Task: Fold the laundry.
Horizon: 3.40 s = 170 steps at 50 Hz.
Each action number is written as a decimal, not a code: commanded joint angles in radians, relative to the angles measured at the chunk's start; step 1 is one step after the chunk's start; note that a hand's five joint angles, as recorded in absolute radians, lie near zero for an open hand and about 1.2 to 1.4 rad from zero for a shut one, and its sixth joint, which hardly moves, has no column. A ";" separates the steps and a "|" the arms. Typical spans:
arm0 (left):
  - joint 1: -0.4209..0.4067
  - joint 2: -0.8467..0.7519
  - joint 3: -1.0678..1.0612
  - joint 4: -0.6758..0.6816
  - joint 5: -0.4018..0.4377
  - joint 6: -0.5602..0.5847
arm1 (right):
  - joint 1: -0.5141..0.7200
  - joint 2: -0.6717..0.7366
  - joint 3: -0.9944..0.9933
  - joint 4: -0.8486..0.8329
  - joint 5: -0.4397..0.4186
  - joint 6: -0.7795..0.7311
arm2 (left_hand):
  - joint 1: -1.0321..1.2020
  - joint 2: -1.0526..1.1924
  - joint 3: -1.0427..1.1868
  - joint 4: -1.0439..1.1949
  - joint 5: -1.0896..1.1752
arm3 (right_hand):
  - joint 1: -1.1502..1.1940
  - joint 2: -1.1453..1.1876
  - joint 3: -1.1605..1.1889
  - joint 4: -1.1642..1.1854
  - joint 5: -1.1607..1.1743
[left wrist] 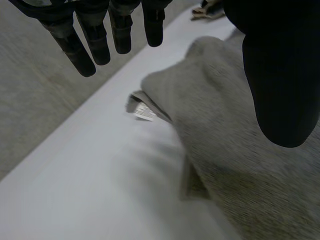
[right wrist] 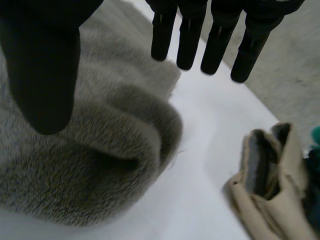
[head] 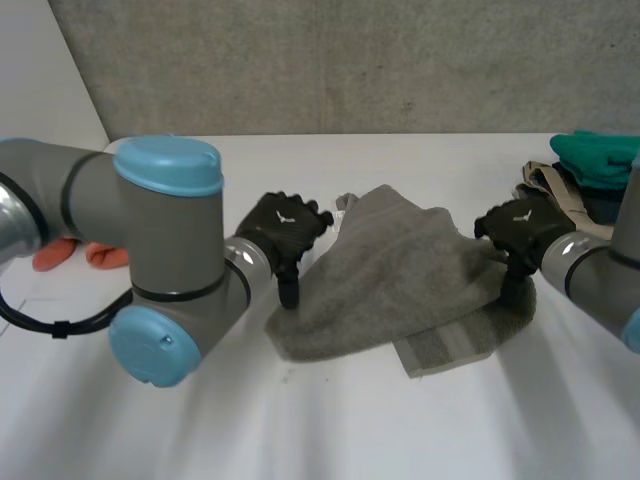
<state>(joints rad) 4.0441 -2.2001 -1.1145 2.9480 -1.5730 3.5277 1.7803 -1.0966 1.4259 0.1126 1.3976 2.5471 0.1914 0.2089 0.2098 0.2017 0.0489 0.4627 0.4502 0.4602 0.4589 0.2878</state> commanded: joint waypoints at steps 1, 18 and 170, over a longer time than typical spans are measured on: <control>-0.007 -0.004 -0.030 0.029 -0.008 0.028 | -0.001 0.089 0.057 -0.166 -0.045 0.024 | 0.040 0.022 0.021 0.029 0.008 | 0.132 0.144 0.134 0.136 0.132; 0.056 0.027 -0.060 0.037 0.005 -0.003 | 0.114 -0.197 0.084 -0.286 -0.044 0.099 | -0.017 -0.034 -0.035 -0.027 -0.049 | 0.934 0.946 0.936 0.937 0.934; 0.300 0.402 -0.260 0.006 -0.030 -0.130 | -0.044 -0.097 -0.266 -0.173 0.096 0.518 | 1.205 1.187 1.186 1.195 1.173 | 0.934 0.946 0.936 0.937 0.934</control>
<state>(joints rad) 4.3204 -2.0198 -1.2975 2.9462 -1.6455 3.4063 1.7621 -1.3981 1.3577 -0.1019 1.4799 3.0849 1.1654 1.1918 1.1840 1.1925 0.9841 1.1198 1.1776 1.1885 1.1984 1.0097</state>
